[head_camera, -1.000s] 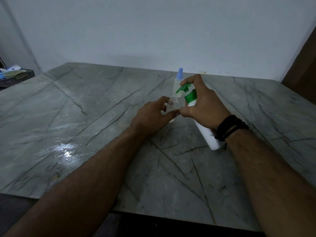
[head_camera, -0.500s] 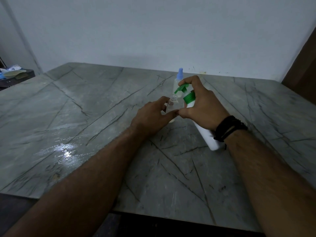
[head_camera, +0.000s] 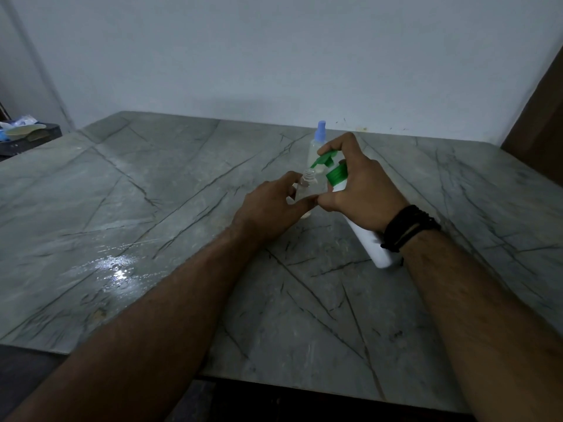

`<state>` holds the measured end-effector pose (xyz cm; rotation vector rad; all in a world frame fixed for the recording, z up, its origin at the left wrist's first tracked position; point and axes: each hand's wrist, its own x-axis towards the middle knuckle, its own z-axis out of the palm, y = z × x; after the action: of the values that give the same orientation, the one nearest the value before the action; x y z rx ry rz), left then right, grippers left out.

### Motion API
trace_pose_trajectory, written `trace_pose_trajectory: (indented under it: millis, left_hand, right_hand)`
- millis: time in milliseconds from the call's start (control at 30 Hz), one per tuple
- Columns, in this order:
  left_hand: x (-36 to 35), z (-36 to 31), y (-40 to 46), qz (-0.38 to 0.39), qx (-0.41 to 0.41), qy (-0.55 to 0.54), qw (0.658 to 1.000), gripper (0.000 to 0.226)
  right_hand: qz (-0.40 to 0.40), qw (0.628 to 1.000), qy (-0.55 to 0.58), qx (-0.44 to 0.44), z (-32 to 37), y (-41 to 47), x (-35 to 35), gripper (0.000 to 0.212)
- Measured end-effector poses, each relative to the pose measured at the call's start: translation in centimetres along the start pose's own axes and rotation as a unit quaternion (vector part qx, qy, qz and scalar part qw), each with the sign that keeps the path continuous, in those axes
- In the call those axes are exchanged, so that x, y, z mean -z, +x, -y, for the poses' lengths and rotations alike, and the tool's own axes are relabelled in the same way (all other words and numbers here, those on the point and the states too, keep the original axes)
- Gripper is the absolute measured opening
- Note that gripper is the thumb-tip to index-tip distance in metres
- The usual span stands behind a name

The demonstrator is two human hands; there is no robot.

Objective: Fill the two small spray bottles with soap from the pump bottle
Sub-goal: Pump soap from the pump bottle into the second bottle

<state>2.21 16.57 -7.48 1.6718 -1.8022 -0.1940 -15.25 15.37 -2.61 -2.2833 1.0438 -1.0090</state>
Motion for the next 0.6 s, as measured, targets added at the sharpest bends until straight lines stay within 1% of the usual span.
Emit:
trace_pose_trajectory:
  millis: [233, 600]
  left_hand:
    - [-0.27, 0.34, 0.09, -0.002, 0.002, -0.005, 1.0, 0.057]
    - [-0.16, 0.02, 0.05, 0.001, 0.007, -0.008, 1.0, 0.057]
  right_hand:
    - [0.001, 1.0, 0.005, 0.001, -0.22, -0.02, -0.21, 0.07]
    - [-0.002, 1.0, 0.008, 0.001, -0.08, -0.04, -0.09, 0.068]
